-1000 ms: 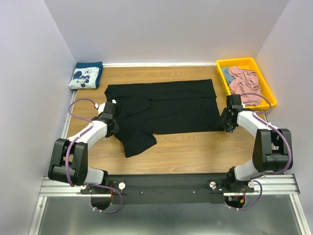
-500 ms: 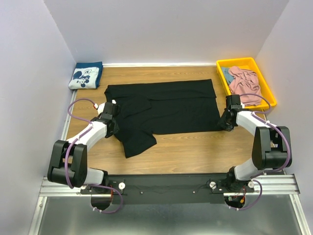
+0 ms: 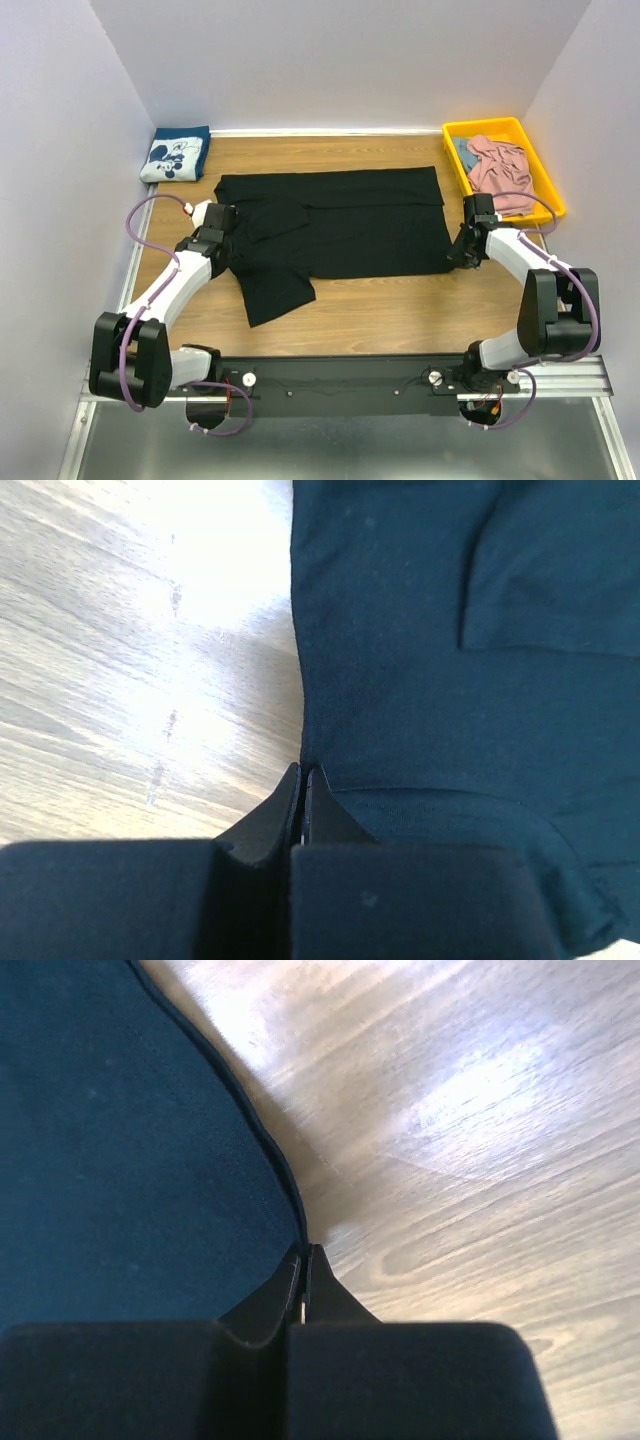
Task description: Fold and stack the t-shirts
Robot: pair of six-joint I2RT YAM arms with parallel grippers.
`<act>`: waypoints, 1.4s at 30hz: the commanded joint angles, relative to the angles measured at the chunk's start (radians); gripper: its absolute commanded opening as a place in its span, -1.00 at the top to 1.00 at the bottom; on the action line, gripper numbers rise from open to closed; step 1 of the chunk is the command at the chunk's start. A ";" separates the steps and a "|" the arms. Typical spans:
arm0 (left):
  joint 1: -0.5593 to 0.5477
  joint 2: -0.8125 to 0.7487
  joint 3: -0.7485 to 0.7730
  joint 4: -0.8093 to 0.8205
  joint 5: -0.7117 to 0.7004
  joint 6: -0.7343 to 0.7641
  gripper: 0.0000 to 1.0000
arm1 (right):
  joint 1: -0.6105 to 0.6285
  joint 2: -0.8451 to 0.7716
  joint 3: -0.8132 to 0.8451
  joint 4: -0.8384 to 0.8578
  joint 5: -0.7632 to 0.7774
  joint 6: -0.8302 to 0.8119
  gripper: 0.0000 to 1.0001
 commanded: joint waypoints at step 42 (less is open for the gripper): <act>0.163 0.533 0.424 0.164 0.078 0.169 1.00 | -0.006 0.569 0.703 -0.103 -0.073 -0.088 0.93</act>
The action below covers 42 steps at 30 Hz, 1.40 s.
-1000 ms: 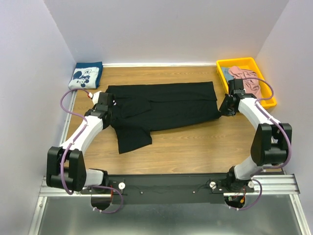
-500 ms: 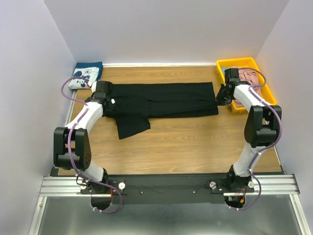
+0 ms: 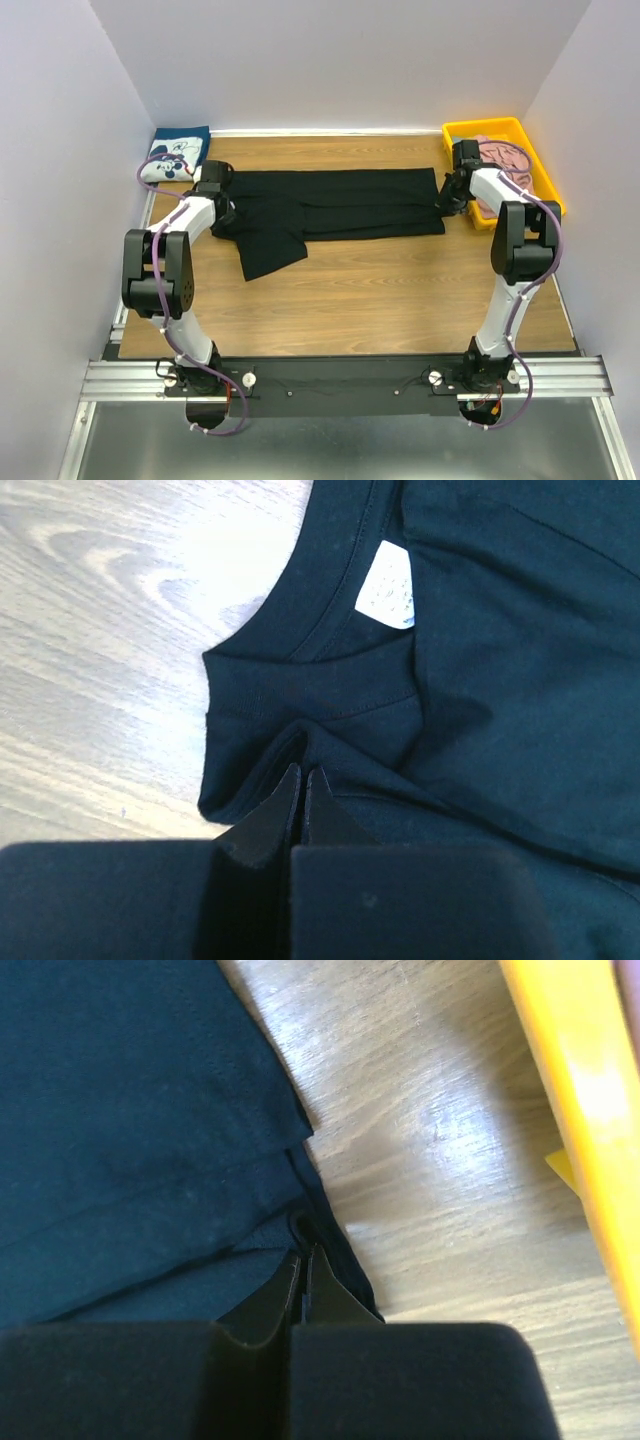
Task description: Fold and stack the t-shirts
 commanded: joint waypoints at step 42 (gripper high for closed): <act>-0.254 -0.283 -0.442 0.027 0.072 -0.044 -0.18 | 0.095 -0.421 -0.390 0.108 -0.071 -0.006 -0.52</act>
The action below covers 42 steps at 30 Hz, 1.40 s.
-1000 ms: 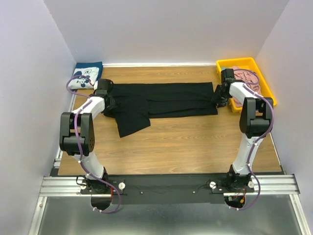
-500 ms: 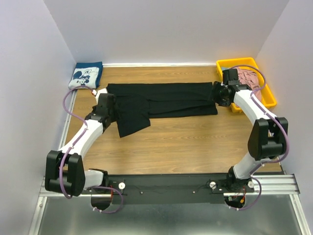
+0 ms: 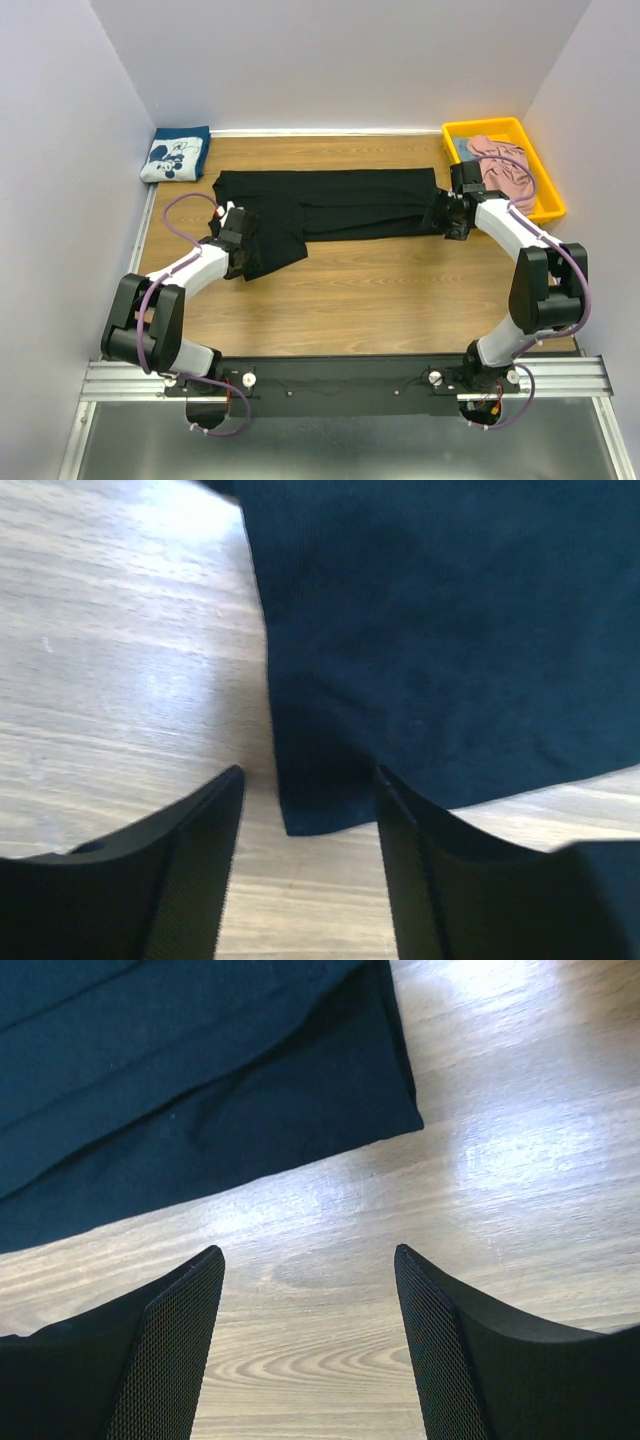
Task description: Fold and stack the t-shirts
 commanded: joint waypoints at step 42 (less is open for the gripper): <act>0.152 0.600 0.902 0.067 0.021 0.051 -0.42 | 0.076 0.102 0.105 0.201 -0.156 0.009 -0.51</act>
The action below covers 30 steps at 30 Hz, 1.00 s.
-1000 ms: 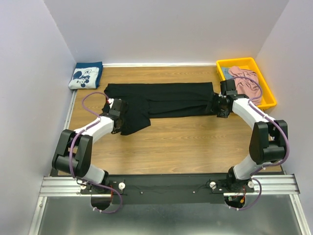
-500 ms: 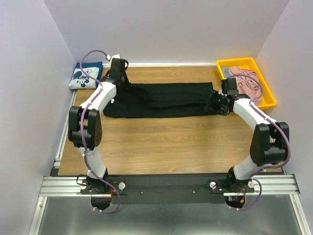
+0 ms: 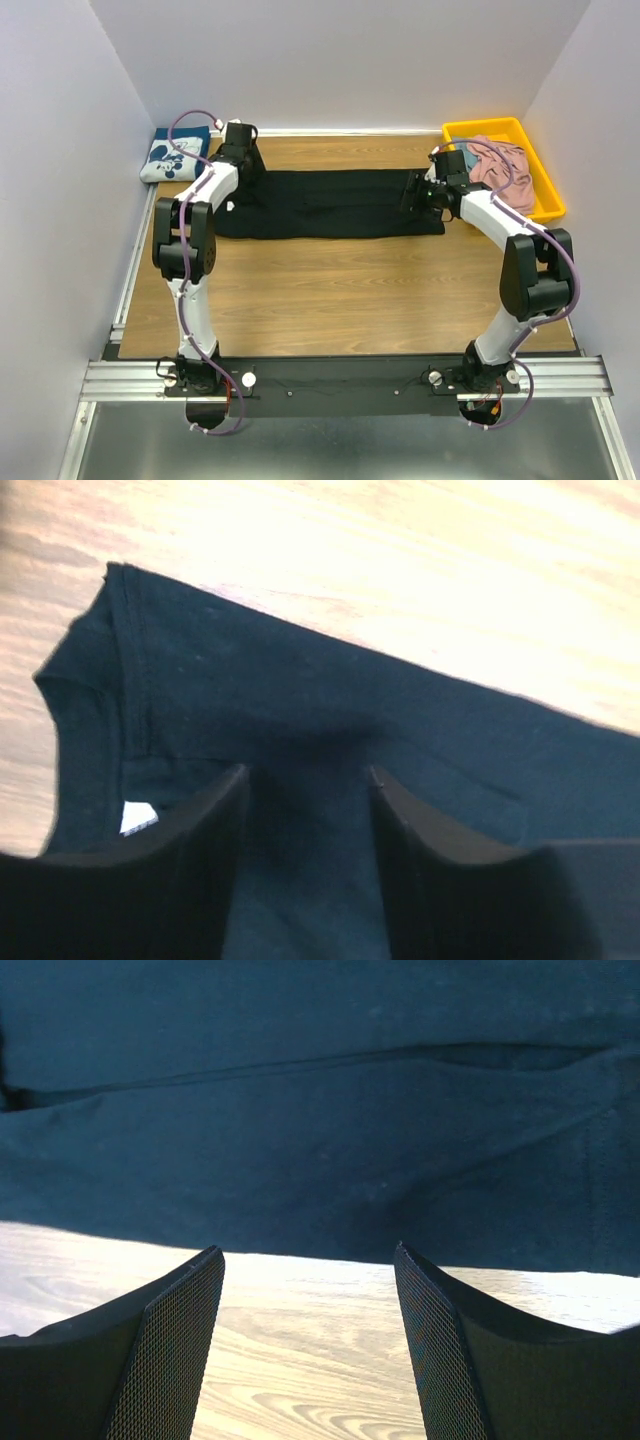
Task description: Fold and stack the t-shirts
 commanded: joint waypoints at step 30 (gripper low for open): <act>0.185 -0.533 -0.785 0.301 0.006 -0.183 -0.30 | -0.232 -0.147 -0.346 0.351 -0.126 0.255 -0.39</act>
